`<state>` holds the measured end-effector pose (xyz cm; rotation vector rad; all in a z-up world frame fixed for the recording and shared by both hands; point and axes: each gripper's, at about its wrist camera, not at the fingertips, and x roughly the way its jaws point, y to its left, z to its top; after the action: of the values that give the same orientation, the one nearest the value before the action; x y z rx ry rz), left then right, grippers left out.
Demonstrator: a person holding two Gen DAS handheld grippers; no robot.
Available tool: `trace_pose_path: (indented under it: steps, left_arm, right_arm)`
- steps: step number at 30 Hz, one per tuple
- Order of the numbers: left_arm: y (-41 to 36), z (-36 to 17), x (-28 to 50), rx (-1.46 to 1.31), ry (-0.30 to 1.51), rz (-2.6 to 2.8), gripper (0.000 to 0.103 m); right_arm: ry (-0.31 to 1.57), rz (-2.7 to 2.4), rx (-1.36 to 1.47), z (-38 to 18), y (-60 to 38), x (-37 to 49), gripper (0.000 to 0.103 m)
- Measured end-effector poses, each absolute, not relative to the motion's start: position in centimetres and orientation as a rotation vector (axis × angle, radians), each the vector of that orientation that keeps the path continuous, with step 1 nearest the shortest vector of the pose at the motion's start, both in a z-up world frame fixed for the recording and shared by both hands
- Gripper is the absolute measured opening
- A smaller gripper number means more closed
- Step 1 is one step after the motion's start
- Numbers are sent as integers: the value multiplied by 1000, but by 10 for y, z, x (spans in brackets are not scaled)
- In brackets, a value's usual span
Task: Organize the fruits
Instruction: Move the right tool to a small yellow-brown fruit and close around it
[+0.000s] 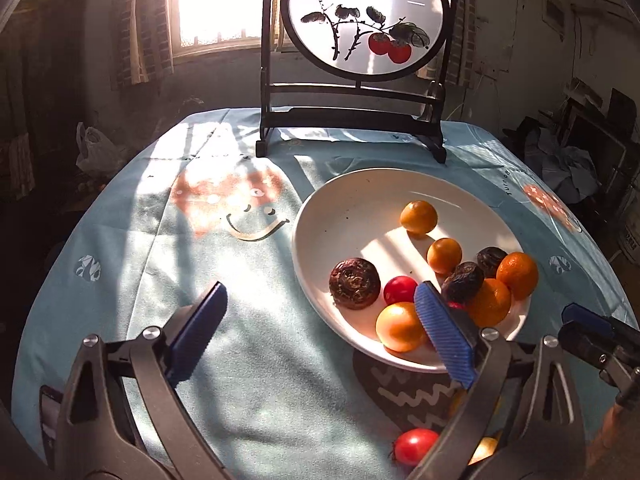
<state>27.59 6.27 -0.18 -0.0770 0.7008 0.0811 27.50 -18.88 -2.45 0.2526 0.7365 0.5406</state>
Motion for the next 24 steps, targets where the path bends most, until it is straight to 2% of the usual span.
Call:
trace_pose_path:
  steps: [1,17,24]
  left_arm:
    - [64,-3,274,-75,706,86,96]
    - [67,-10,259,-49,737,126,99]
    - [69,-6,256,-65,745,113,99]
  right_arm:
    - [733,530,252,-25,-192,271,66]
    - [740,457,236,-38,-225,238,66]
    - [857,516,245,-54,-237,209,66]
